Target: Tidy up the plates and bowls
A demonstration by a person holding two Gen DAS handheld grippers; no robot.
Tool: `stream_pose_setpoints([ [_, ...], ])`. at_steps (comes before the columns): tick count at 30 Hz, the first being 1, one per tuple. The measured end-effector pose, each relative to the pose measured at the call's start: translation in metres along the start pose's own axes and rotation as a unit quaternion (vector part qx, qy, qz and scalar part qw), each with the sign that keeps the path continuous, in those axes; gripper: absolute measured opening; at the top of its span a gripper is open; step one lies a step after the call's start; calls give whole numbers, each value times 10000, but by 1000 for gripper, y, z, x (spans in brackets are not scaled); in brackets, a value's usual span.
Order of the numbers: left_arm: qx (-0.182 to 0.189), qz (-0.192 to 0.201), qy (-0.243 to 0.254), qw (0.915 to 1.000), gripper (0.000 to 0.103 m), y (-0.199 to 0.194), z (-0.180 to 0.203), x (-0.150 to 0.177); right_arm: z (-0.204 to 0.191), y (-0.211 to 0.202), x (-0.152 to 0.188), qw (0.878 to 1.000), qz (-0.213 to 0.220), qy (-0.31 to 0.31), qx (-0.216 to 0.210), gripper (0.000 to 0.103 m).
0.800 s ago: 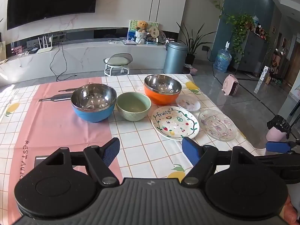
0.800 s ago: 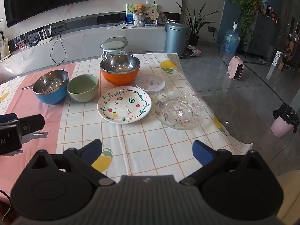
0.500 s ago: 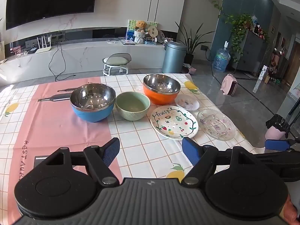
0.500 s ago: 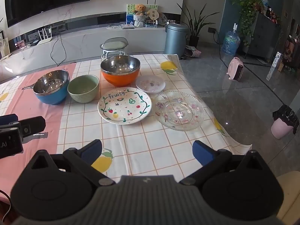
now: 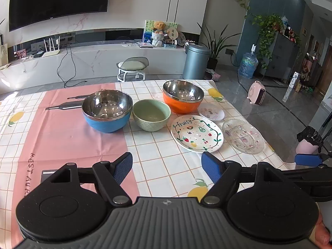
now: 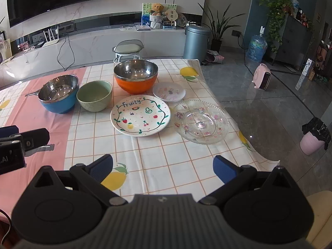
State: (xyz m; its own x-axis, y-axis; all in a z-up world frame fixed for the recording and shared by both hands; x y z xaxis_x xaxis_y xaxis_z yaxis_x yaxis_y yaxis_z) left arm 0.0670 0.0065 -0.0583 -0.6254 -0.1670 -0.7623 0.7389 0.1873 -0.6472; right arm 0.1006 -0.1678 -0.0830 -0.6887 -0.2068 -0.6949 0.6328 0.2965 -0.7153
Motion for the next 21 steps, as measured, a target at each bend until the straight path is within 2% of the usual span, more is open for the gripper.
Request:
stream_pose_setpoints([
  [21,32,-40,54,10000,89,-2,3,2,3,1,3,9997,-54,211,-83,101],
])
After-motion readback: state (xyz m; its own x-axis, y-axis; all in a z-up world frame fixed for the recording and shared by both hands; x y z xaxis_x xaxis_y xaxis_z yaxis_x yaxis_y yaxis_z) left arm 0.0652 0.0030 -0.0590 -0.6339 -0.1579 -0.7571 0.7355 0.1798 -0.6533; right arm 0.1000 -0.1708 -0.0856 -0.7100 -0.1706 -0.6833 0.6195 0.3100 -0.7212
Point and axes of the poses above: each gripper's, at about its wrist camera, not at the fingertips, and y roughly the way its jaws point, z to its right, x to its underside, the point moved 9 cm from there along y, roughly the way its jaws point, and after that the axes turned 11 degrees about -x, right-handed, at the moved point
